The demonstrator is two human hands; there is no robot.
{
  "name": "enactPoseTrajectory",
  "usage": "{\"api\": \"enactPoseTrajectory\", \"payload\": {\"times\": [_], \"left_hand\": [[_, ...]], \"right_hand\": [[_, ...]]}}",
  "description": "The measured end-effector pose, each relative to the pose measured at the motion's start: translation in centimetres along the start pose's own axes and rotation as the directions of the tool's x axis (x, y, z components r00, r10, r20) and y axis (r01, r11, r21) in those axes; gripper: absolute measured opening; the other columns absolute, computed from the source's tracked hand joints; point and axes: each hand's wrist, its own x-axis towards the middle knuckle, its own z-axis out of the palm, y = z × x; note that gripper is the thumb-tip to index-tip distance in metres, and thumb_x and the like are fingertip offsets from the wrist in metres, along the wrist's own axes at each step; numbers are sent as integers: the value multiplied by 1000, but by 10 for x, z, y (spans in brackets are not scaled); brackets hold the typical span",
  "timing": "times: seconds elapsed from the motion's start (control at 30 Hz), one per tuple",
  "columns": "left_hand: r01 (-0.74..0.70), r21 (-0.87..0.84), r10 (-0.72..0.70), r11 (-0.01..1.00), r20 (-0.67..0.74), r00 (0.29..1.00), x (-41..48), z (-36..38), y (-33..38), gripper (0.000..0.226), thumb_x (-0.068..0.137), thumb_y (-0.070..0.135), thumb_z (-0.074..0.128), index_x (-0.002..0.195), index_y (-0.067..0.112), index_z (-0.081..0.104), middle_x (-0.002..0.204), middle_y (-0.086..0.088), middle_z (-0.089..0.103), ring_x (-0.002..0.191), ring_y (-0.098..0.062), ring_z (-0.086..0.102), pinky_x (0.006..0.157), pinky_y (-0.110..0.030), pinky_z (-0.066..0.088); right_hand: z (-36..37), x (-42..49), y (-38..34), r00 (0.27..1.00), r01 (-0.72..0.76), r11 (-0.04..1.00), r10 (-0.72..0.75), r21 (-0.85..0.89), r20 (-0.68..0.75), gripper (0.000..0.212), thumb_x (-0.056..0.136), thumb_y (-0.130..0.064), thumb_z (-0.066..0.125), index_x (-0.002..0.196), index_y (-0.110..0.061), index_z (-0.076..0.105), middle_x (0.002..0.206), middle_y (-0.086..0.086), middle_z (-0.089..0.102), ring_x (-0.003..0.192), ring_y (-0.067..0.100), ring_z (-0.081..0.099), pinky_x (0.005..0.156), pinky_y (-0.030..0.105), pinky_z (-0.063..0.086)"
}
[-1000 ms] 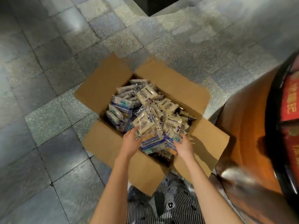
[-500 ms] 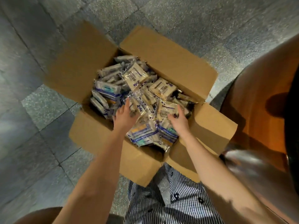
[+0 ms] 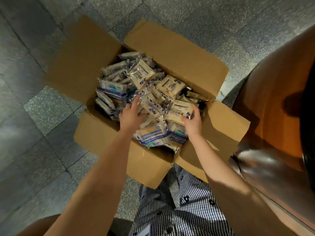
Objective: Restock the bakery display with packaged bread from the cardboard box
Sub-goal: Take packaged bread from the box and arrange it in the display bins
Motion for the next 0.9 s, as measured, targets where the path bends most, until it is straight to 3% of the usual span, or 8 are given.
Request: {"api": "enactPoseTrajectory", "payload": {"times": [0.13,0.23,0.33,0.47,0.63,0.7,0.77,0.9], "left_hand": [[-105,-42,101,994,-87,991,-21,-16,-1,76,96,25,59,154,37,13,114,-4,64,106,-29,59,84,-47,51],[-78,-190,53,979,-134,990,-42,-39,-3,77,98,23,56,155,37,5,117,-4,64,76,-19,63,58,-39,53],[-78,-390,-2,917,-200,980,-66,-66,-9,80,98,19,56,156,34,2,116,5,65,64,-5,59,59,-41,57],[-89,-633,-105,769,-263,959,-102,-97,-32,85,98,15,60,158,30,1,90,25,50,61,18,53,59,-14,45],[-204,-761,-159,616,-373,914,-154,-121,-81,86,97,17,61,156,40,1,140,12,51,99,11,59,84,-20,53],[-242,-783,-202,573,-421,884,-177,-123,-101,82,97,13,59,155,42,8,127,4,59,78,1,60,71,-22,54],[-263,-799,-224,540,-438,870,-196,-124,-124,73,98,8,55,154,38,20,92,18,54,63,4,50,62,-20,49],[-214,-805,-238,553,-399,886,-224,-131,-177,43,86,20,55,122,44,54,86,-2,58,72,-29,57,67,-56,55]], "right_hand": [[-6,-30,-14,982,45,999,-41,19,-185,48,95,-7,60,140,-23,50,139,5,52,105,20,61,92,35,52],[-9,-57,-19,962,132,990,-116,49,-248,44,97,-10,58,139,-19,51,136,2,52,73,5,54,65,14,48],[-6,-92,-25,960,204,971,-173,127,-220,41,99,-9,55,138,-21,49,146,1,45,77,8,65,55,9,48],[9,-144,-29,950,306,945,-296,113,-99,50,95,-6,60,137,-31,46,133,-19,38,115,23,62,85,23,56],[33,-205,-30,912,408,912,-407,29,-46,54,92,-2,63,141,-21,48,149,-7,40,139,11,35,102,13,29],[47,-228,-31,899,439,898,-439,37,-18,55,93,-2,62,142,-20,48,151,-6,39,137,9,35,96,6,30],[63,-247,-32,890,457,889,-457,34,-9,53,93,-4,61,142,-22,50,143,-8,46,119,2,47,82,3,40],[91,-282,-32,844,536,844,-536,12,17,43,96,-9,60,135,-24,55,89,-12,54,46,1,37,43,11,31]]}}
